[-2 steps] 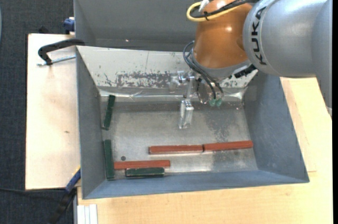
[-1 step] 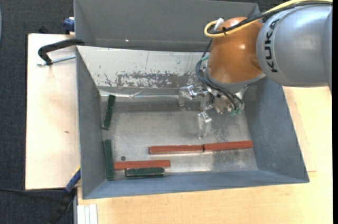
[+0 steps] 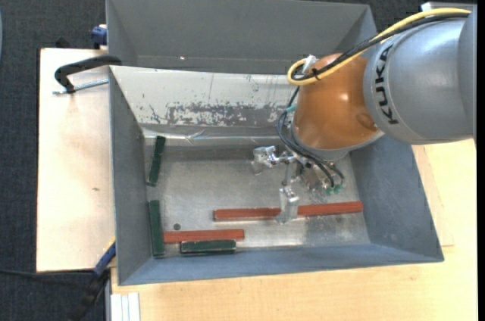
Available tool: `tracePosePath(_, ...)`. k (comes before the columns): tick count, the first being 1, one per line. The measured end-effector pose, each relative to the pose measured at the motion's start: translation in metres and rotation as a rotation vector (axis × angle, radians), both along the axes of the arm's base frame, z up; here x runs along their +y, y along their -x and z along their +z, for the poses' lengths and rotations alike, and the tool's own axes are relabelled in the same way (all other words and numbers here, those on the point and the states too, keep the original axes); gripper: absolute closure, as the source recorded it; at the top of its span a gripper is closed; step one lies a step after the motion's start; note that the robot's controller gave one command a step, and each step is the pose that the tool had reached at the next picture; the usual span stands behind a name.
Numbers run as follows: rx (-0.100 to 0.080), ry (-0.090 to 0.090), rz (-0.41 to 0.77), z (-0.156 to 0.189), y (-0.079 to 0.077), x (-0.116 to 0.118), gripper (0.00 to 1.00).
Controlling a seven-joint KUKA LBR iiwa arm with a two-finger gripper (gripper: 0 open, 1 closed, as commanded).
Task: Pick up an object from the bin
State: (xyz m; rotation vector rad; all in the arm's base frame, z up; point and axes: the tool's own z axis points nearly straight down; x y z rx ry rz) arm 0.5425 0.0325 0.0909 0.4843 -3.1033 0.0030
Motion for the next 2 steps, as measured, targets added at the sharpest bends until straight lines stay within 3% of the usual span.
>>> tracePosePath(1,-0.007,-0.004,-0.037,-0.0145,0.0064,-0.0210,1.00)
tracePosePath(2,-0.006,-0.004,-0.036,-0.0146,0.0070,-0.0201,0.00)
